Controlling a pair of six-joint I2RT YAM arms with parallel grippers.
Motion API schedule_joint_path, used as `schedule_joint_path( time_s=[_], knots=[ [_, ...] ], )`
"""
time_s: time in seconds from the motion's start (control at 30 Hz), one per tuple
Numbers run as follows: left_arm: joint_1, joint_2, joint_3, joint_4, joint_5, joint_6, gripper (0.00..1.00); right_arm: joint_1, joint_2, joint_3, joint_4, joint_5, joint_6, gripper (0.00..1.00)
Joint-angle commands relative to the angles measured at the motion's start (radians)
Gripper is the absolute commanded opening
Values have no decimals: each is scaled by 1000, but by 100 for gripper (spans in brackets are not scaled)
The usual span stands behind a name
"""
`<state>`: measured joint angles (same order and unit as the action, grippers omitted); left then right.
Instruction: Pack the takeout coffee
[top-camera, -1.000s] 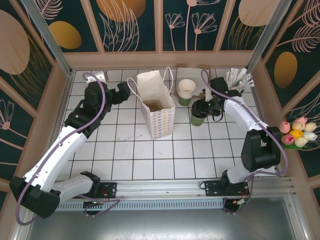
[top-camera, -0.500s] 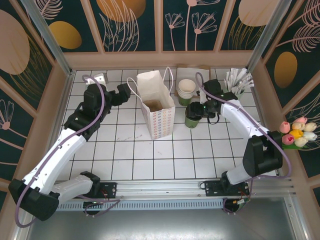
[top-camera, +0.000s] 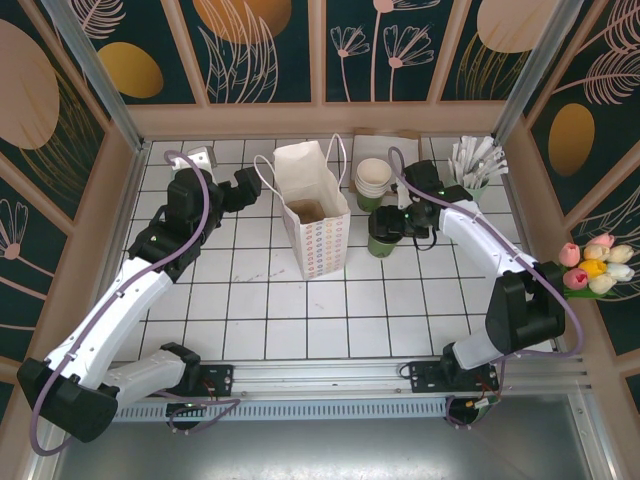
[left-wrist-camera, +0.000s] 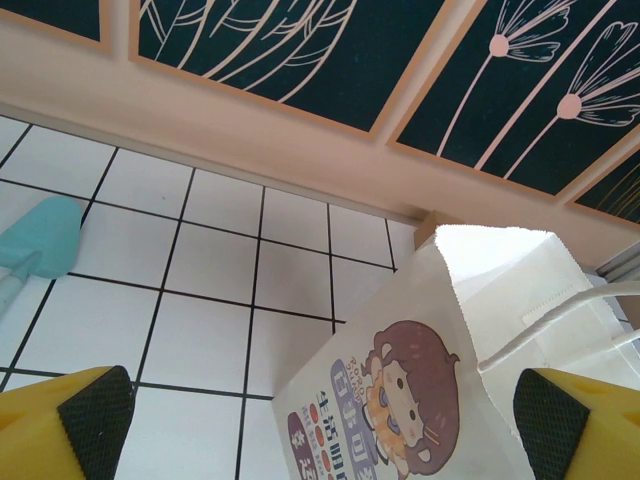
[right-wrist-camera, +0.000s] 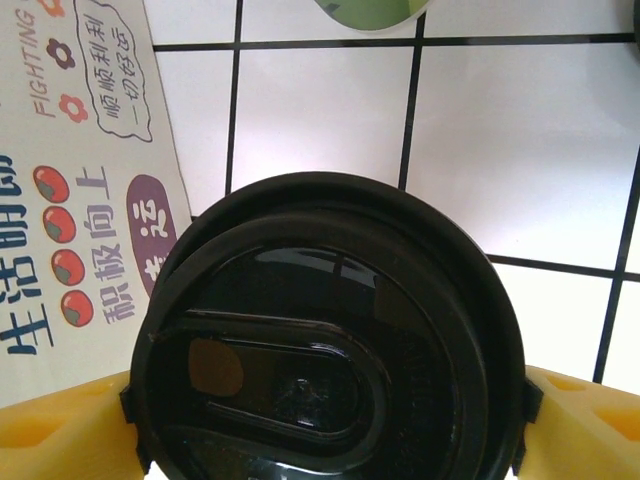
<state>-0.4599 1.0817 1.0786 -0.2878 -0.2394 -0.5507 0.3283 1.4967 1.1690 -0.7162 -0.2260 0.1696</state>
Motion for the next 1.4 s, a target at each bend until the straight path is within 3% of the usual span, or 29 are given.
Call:
schedule_joint_path(
  time_s=[0.0,0.03,0.33,0.53,1.37],
  knots=[
    [4,-14,-11,30,-1,15,99,11,-17,29,-29,30,11,93],
    [4,-14,-11,30,1,14,99,15,-20,32,-31,38,11,99],
    [4,-8,-11,23,-2,14,99,59,22,68,-74,138,61,99],
    [4,-6,-17,18,-12,18,99,78,75,105,-112,90,78,99],
    [5,28,-4,1,3,37,99,105,241,247,-279,158,122,99]
  ],
)
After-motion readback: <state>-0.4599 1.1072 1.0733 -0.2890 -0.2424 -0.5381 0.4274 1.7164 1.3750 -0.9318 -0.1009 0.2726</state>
